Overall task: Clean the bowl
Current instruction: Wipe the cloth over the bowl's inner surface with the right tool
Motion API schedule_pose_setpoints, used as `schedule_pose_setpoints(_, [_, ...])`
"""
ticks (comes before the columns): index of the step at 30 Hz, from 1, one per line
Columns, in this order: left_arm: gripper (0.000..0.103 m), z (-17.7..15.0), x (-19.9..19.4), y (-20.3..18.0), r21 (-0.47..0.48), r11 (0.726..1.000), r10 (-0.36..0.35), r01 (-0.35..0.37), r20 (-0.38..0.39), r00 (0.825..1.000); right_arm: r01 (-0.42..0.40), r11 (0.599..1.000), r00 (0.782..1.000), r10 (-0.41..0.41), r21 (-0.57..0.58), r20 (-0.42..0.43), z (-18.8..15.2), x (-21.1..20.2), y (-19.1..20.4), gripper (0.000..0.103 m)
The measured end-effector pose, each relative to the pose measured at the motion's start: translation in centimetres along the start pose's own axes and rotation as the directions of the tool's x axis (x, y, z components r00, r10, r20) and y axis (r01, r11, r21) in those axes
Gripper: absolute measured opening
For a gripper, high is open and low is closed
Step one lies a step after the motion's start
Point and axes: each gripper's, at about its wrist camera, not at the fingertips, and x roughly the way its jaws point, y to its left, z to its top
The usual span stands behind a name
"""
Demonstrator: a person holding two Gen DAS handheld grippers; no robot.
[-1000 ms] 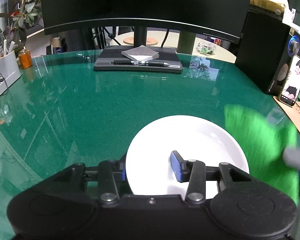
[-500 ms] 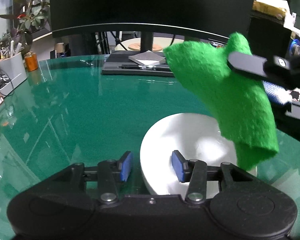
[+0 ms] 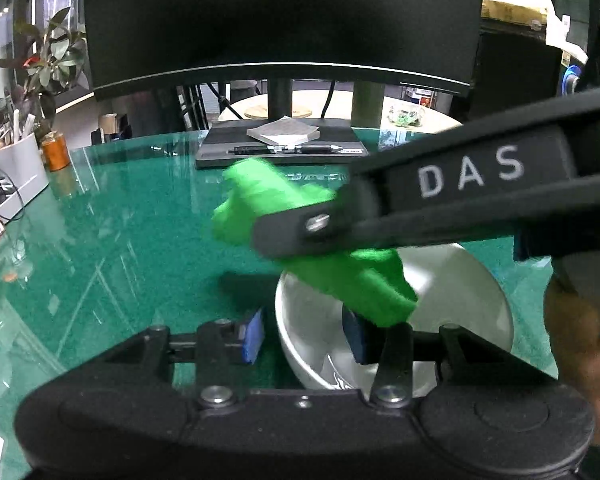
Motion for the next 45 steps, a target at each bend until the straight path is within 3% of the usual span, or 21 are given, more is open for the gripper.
schedule_pose_setpoints(1, [0.042,0.0,0.0,0.2,-0.007,1.000,-0.003,0.003,0.000,1.000,0.016,1.000,1.000,-0.016,0.015,0.018,0.1,-0.3,-0.5,0.002])
schedule_pose_setpoints(3, [0.042,-0.1,-0.1,0.3,-0.012,1.000,-0.010,0.010,0.002,1.000,0.123,0.991,0.990,-0.126,0.043,0.060,0.5,-1.6,-1.7,0.006])
schedule_pose_setpoints(4, [0.042,-0.1,-0.1,0.3,-0.012,1.000,-0.011,0.011,0.004,1.000,0.127,0.990,0.990,-0.130,0.059,0.061,0.4,-1.5,-2.2,0.006])
schedule_pose_setpoints(7, [0.042,-0.3,-0.2,0.3,-0.012,1.000,-0.013,0.013,0.012,1.000,0.123,0.989,0.989,-0.129,0.081,0.069,-0.1,-1.2,-2.4,0.007])
schedule_pose_setpoints(10, [0.042,-0.4,-0.1,0.5,-0.012,1.000,-0.014,0.014,0.015,1.000,0.028,0.998,0.999,-0.029,0.054,0.020,-0.5,0.3,-0.2,0.007])
schedule_pose_setpoints(14, [0.043,-0.4,-0.2,0.5,-0.016,1.000,-0.013,0.014,0.014,1.000,0.028,1.000,1.000,-0.028,-0.004,0.003,-0.9,1.6,1.2,0.004])
schedule_pose_setpoints(16, [0.043,-0.5,-0.3,0.5,-0.018,1.000,-0.017,0.017,0.014,1.000,0.026,0.999,0.999,-0.027,0.027,0.018,-0.9,0.9,0.5,0.001])
schedule_pose_setpoints(20, [0.042,-0.5,-0.4,0.6,-0.021,1.000,-0.020,0.020,0.016,1.000,0.096,0.987,0.990,-0.108,0.127,0.093,-0.9,-2.3,-1.9,0.001])
schedule_pose_setpoints(29, [0.043,-0.5,-0.3,0.6,-0.024,1.000,-0.011,0.012,0.024,1.000,0.080,0.985,0.993,-0.093,0.154,0.073,-0.5,1.3,-0.9,0.003])
schedule_pose_setpoints(37, [0.043,-0.6,-0.4,0.4,-0.016,1.000,-0.008,0.008,0.030,1.000,0.111,0.959,0.977,-0.153,0.260,0.150,-1.6,-3.1,-3.4,0.002])
schedule_pose_setpoints(45, [0.043,-0.7,-0.5,0.4,-0.027,1.000,-0.004,0.005,0.028,1.000,0.109,0.948,0.971,-0.166,0.299,0.171,-1.7,-1.6,-4.4,0.003])
